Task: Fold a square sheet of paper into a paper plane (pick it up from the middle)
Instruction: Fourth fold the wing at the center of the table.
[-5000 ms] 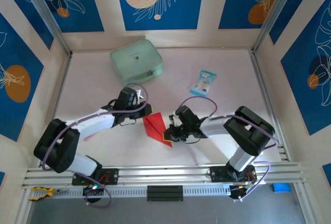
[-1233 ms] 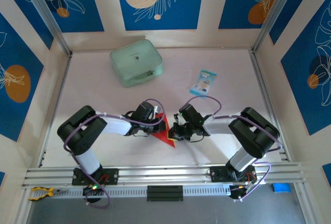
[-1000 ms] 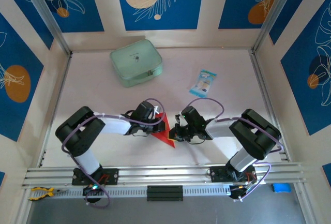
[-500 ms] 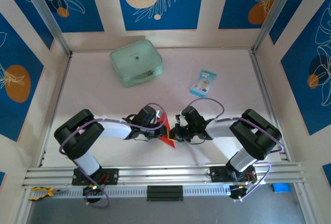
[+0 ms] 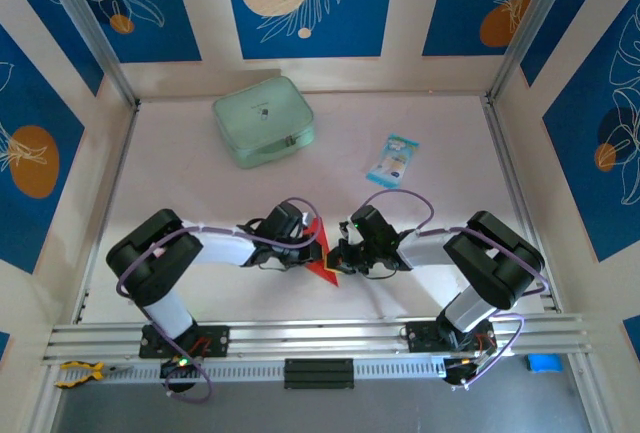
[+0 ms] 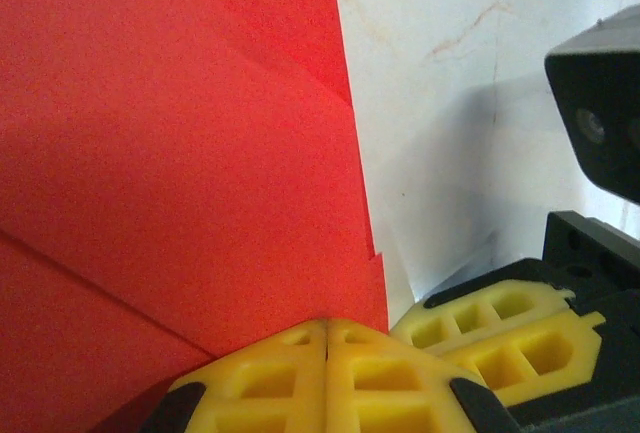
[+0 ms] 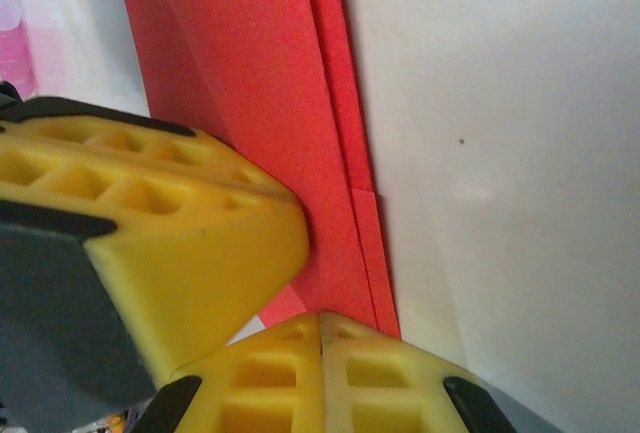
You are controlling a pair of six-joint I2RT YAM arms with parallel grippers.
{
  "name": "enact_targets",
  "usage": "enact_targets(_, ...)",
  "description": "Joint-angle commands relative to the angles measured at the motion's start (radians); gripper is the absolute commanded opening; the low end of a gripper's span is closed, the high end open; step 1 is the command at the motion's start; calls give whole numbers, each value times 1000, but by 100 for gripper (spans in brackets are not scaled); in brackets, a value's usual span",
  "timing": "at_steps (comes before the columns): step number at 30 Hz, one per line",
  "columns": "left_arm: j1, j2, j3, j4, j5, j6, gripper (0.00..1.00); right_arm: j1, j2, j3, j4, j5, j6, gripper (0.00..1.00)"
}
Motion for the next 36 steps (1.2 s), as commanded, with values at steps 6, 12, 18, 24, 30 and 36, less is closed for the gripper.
enact_targets(6, 139, 45, 33, -96, -61, 65, 2, 6, 30, -60, -174, 42, -31, 0)
enact_targets(12, 238, 70, 84, -149, -48, 123, 2, 4, 29, -58, -179, 30, -45, 0)
enact_targets(18, 310, 86, 163, -248, -39, 191, 3, 3, 25, -53, -187, 21, -56, 0)
enact_targets(24, 299, -38, 142, -251, -32, 192, 7, 1, 19, -36, -196, 23, -56, 0)
enact_targets(30, 242, -161, 102, -241, -60, 197, 19, 1, 14, -29, -213, 25, -56, 0)
enact_targets(36, 157, -92, 89, -173, -3, 184, 17, 1, 4, -24, -219, 32, -52, 0)
